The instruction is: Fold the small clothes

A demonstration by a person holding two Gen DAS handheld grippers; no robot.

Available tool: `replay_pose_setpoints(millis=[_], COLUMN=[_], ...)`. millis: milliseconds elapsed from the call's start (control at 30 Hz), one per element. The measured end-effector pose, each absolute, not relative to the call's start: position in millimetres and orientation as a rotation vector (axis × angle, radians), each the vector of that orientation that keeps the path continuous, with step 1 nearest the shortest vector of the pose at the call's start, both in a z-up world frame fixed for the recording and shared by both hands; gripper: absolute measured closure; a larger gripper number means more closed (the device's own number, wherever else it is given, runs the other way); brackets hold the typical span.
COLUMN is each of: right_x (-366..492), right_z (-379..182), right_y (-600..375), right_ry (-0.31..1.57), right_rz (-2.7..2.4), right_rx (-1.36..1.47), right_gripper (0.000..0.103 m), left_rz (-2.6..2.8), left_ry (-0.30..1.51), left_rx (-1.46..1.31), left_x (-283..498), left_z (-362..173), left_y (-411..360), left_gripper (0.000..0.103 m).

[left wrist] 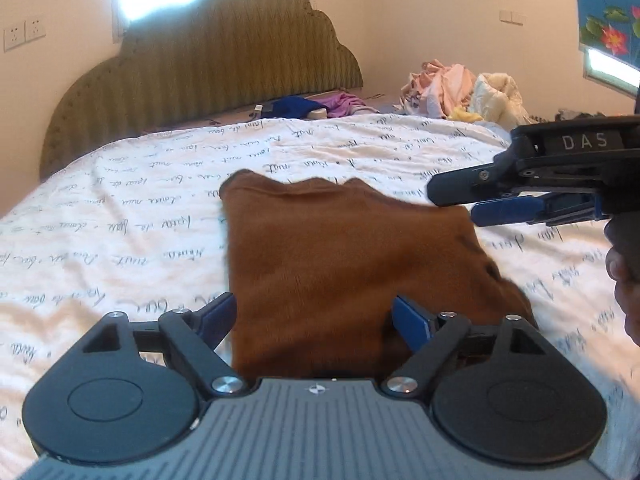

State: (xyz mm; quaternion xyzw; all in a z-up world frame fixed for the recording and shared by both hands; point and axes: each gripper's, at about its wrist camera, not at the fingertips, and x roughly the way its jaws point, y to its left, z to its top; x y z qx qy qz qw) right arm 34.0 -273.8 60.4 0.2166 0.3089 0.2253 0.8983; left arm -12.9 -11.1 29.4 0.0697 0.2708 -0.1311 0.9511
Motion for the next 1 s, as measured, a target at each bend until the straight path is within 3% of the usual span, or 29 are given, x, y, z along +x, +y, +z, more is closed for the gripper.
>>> replay_pose_setpoints(millis=[167, 300, 400, 533, 633, 667, 700, 733, 767, 800, 1000], right_x=[49.9, 35.4, 20.4, 28.0, 33.7, 35.3, 36.9, 39.3, 40.7, 39.3, 3.3], right_z=[10.2, 35.5, 43.2, 19.8, -1.4, -6.7, -7.9, -8.3, -9.5, -7.2, 24.3], right_y=[-274.5, -282.6, -302.0, -329.3, -325.6, -322.8, -320.2, -318.6, -316.5, -315.8, -323.1], right_ry=[0.741, 0.741, 0.714, 0.864, 0.963, 0.98, 0.977, 0.987, 1.015, 1.006, 0.964], right_rz=[0.522, 0.48, 0.453, 0.4, 0.529, 0.558, 0.56, 0.562, 0.564, 0.577, 0.672], right_rx=[0.554, 0.559, 0.562, 0.645, 0.761, 0.792, 0.791, 0.784, 0.775, 0.765, 0.689], right_gripper=[0.036, 0.035, 0.027, 0.025, 0.026, 0.026, 0.032, 0.047, 0.087, 0.086, 0.087], left_rz=[-0.257, -0.247, -0.258, -0.287, -0.357, -0.38, -0.396, -0.395, -0.382, -0.374, -0.436], left_ry=[0.632, 0.625, 0.639, 0.858, 0.899, 0.922, 0.956, 0.986, 0.994, 0.986, 0.929], left_rx=[0.158, 0.054, -0.103, -0.499, -0.653, -0.683, -0.695, -0.68, -0.653, -0.625, -0.512], left_x=[-4.9, -11.7, -7.4, 32.6, 46.6, 50.7, 54.3, 57.0, 55.9, 52.3, 8.6], left_z=[2.9, 24.6, 35.9, 13.4, 4.8, 4.3, 3.3, 2.7, 4.2, 8.6, 40.0], left_y=[-18.7, 2.2, 32.5, 79.5, 91.1, 91.4, 89.4, 86.0, 83.9, 82.1, 82.8], left_gripper=[0.017, 0.021, 0.013, 0.016, 0.017, 0.036, 0.071, 0.077, 0.079, 0.084, 0.084])
